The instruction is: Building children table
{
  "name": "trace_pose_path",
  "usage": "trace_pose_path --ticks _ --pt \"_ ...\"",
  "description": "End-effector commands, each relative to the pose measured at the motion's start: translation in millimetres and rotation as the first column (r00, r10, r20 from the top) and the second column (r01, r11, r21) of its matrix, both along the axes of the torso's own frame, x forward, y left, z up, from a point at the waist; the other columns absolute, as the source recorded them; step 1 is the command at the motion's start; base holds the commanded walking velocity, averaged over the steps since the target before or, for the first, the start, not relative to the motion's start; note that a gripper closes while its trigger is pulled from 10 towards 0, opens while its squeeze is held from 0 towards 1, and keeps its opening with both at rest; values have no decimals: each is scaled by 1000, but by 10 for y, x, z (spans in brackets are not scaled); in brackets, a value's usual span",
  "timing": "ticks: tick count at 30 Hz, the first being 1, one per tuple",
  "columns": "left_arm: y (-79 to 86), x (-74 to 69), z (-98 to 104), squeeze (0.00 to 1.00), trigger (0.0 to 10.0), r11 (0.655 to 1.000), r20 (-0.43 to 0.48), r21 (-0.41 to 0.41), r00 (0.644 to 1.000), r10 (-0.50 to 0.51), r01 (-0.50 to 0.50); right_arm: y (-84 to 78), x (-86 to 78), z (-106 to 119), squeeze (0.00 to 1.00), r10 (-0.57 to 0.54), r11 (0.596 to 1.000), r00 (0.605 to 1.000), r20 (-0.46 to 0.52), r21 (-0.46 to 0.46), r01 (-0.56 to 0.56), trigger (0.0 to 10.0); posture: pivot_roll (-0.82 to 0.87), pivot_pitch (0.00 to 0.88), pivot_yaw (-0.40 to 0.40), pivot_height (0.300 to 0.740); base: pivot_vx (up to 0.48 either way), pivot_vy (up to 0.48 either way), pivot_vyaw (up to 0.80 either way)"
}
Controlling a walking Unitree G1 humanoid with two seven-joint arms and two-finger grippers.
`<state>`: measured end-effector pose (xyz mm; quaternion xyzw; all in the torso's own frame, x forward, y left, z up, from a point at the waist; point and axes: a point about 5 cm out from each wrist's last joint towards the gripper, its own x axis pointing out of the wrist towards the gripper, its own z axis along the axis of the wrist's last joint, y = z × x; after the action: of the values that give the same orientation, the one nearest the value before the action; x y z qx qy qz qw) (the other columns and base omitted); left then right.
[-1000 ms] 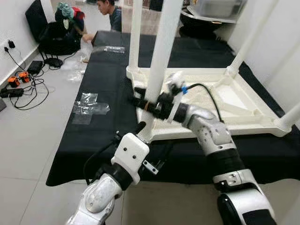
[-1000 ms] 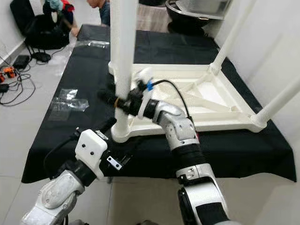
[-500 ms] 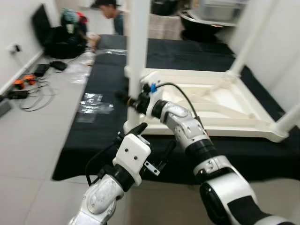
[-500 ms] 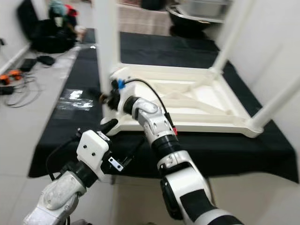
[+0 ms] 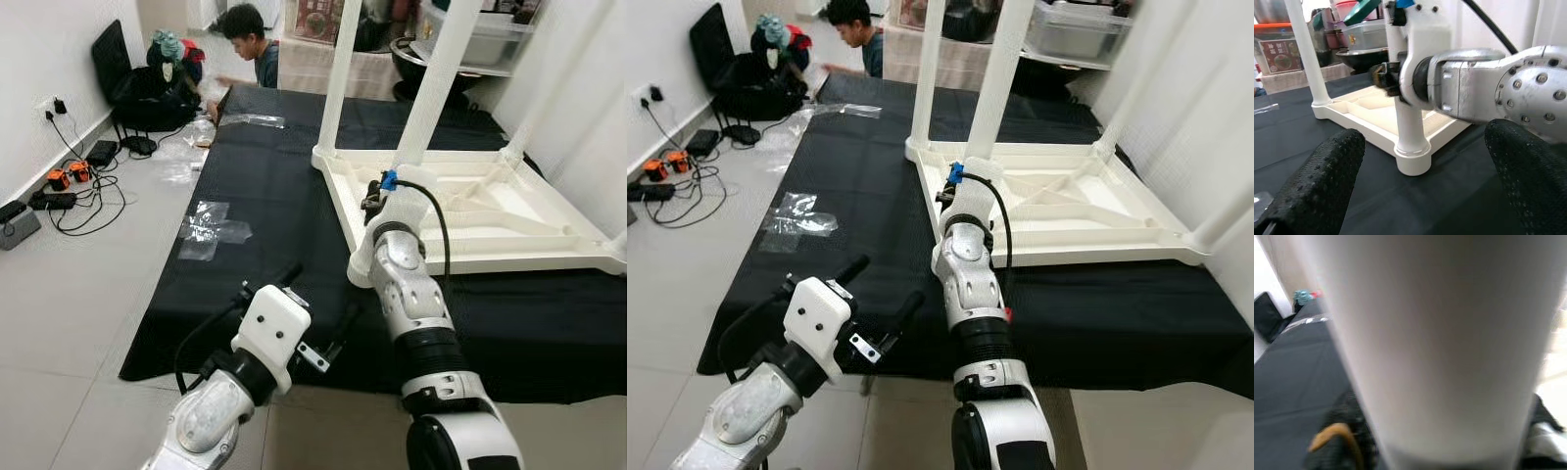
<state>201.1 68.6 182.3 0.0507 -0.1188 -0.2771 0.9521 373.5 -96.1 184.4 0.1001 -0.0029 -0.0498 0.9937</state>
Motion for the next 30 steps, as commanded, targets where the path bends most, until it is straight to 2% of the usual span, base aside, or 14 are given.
trace_pose_path --ticks 1,8,9,10,11,12,13,14,17,19,21,26,27,30 --pt "-24 -9 -9 0 10000 1000 -4 -8 1000 -10 10 142 3 61 1000 70 997 997 31 28 -70 10000 84 40 -121 740 0 0 0" --pt "-21 -9 -8 0 10000 1000 -2 -7 1000 -8 8 248 5 195 1000 242 966 962 126 63 -251 10000 88 39 -124 740 0 0 0" --pt "-17 -10 -9 0 10000 1000 -3 -7 1000 -7 7 318 9 187 0 405 907 908 107 74 -414 10000 87 37 -119 740 0 0 0" --pt "-17 -10 -9 0 10000 1000 -3 -7 1000 -7 7 318 9 187 0 405 907 908 107 74 -414 10000 87 37 -119 740 0 0 0" --pt "-20 -14 -13 0 10000 1000 -3 -5 1000 -7 7 396 -109 163 0 772 629 628 98 19 -777 10000 88 31 -123 740 0 0 0" --pt "-20 -14 -13 0 10000 1000 -3 -5 1000 -7 7 396 -109 163 0 772 629 628 98 19 -777 10000 88 31 -123 740 0 0 0" --pt "-22 -15 -14 0 10000 1000 -3 -5 1000 -8 8 383 -187 148 0 869 488 486 95 0 -873 10000 90 31 -126 740 0 0 0" --pt "-22 -15 -14 0 10000 1000 -3 -5 1000 -8 8 383 -187 148 0 869 488 486 95 0 -873 10000 90 31 -126 740 0 0 0" --pt "-25 -17 -13 0 10000 1000 -3 -7 1000 -8 8 328 -273 139 0 942 325 320 99 -34 -945 10000 93 29 -126 740 0 0 0" --pt "-25 -17 -13 0 10000 1000 -3 -7 1000 -8 8 328 -273 139 0 942 325 320 99 -34 -945 10000 93 29 -126 740 0 0 0" --pt "-28 -22 -11 0 10000 1000 -2 -7 1000 -8 8 315 -294 129 0 970 231 224 96 -61 -971 10000 94 27 -126 740 0 0 0" --pt "-28 -26 -11 0 10000 1000 -2 -6 1000 -9 9 392 -240 103 0 964 264 258 66 -97 -960 10000 98 26 -127 740 0 0 0" --pt "-27 -28 -12 0 10000 1000 -2 -7 1000 -9 9 457 -198 101 0 944 329 323 69 -119 -937 0 98 26 -127 740 0 0 0" --pt "-28 -31 -11 0 10000 1000 -3 -6 1000 -8 8 526 -120 97 0 881 473 465 91 -114 -874 0 97 28 -128 740 0 0 0"
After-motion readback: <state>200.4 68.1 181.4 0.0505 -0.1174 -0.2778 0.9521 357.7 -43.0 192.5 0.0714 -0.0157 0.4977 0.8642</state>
